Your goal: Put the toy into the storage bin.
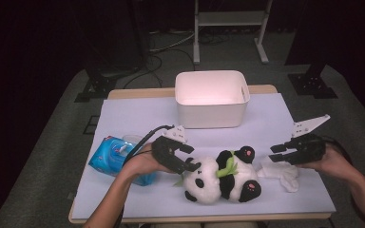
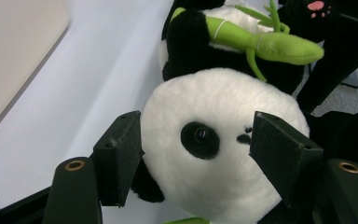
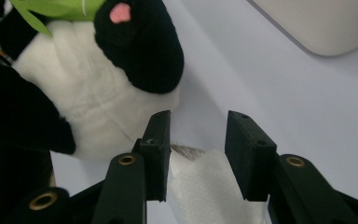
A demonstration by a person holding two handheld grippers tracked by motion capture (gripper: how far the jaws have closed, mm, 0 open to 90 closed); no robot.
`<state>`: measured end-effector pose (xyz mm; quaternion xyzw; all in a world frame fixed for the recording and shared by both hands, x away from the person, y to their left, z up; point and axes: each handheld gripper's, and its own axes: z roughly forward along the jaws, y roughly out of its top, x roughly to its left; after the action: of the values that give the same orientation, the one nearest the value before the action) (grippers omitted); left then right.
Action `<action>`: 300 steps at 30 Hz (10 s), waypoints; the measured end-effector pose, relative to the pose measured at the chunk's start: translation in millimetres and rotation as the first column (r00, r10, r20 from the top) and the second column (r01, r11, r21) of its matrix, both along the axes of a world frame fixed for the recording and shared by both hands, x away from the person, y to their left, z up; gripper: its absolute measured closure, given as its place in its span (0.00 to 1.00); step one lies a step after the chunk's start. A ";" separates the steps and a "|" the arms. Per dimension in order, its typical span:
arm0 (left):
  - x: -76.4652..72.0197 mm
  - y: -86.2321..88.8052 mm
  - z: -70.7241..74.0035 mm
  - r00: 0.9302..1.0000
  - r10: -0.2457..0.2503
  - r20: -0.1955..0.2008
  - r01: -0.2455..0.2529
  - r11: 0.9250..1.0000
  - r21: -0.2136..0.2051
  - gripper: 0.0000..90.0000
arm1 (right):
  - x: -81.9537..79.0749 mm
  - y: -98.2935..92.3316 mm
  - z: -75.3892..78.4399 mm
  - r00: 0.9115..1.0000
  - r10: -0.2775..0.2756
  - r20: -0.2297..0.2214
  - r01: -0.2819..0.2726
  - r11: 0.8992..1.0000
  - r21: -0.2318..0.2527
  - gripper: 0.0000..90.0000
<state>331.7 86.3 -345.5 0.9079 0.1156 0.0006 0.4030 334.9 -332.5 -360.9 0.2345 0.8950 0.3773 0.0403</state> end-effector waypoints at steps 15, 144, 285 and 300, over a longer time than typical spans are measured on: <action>-5.8 11.4 -5.8 0.999 0.040 0.019 -0.041 0.999 0.011 0.29 | 11.3 35.5 22.6 0.995 0.097 0.015 -0.097 0.995 -0.001 0.53; -33.8 57.4 -32.2 0.984 0.174 0.025 -0.173 0.984 -0.038 0.12 | 176.0 188.3 55.5 0.964 0.265 0.036 -0.248 0.935 -0.255 0.59; -38.5 47.1 -33.8 0.992 0.124 0.035 -0.123 0.992 -0.026 0.12 | 24.7 159.3 70.7 0.926 0.376 -0.030 -0.375 0.909 -0.181 0.64; -41.2 45.3 -34.9 0.992 0.124 0.026 -0.123 0.992 -0.024 0.12 | -10.3 153.5 55.7 0.910 0.410 -0.055 -0.413 0.892 -0.181 0.63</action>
<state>290.5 131.6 -380.4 0.8944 0.1659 0.0366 0.4138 324.6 -179.1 -305.2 0.0376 0.9562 0.2890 -0.0252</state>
